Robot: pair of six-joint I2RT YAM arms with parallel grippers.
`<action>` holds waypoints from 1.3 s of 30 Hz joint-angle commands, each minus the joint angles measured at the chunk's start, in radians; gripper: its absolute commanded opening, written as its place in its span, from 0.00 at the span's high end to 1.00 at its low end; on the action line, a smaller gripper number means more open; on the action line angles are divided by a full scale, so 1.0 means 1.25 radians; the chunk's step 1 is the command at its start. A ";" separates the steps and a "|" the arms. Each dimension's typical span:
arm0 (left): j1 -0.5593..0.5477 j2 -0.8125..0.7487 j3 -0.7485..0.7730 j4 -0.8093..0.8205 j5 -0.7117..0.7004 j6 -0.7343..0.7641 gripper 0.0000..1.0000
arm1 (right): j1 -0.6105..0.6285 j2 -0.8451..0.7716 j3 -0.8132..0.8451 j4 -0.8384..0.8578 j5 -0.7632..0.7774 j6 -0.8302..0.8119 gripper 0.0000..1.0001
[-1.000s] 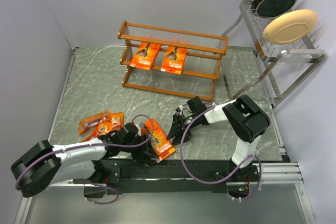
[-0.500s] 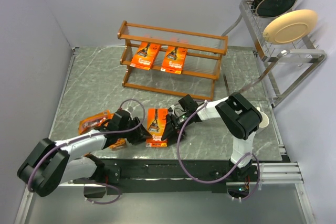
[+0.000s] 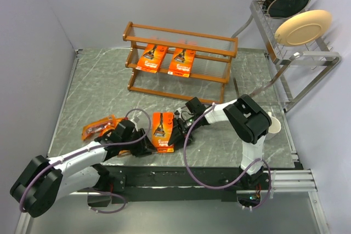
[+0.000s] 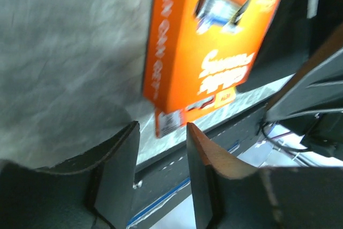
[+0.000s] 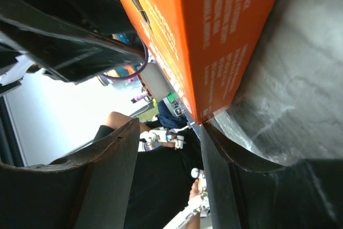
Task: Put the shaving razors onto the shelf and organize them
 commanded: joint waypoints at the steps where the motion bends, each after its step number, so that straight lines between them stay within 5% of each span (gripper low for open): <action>1: -0.016 -0.004 -0.013 -0.016 0.013 -0.025 0.54 | -0.016 0.053 -0.007 -0.101 0.066 0.053 0.44; 11: 0.023 0.050 -0.031 0.115 -0.020 -0.053 0.57 | -0.017 0.067 -0.018 -0.094 0.060 0.060 0.44; 17: 0.024 0.098 -0.034 0.223 0.031 -0.040 0.74 | -0.016 0.058 -0.027 -0.085 0.059 0.067 0.44; 21: 0.038 0.101 -0.025 0.273 0.068 0.010 0.94 | -0.022 0.038 -0.048 -0.040 0.051 0.080 0.40; 28: 0.212 0.124 0.047 0.293 0.245 0.034 0.99 | -0.056 -0.008 -0.072 -0.016 0.049 0.116 0.27; 31: 0.213 0.150 0.057 0.317 0.287 0.014 0.99 | -0.061 -0.006 -0.061 0.022 0.048 0.156 0.27; 39: 0.222 0.222 0.042 0.448 0.324 -0.073 0.99 | -0.097 -0.073 -0.259 0.620 0.246 0.528 0.27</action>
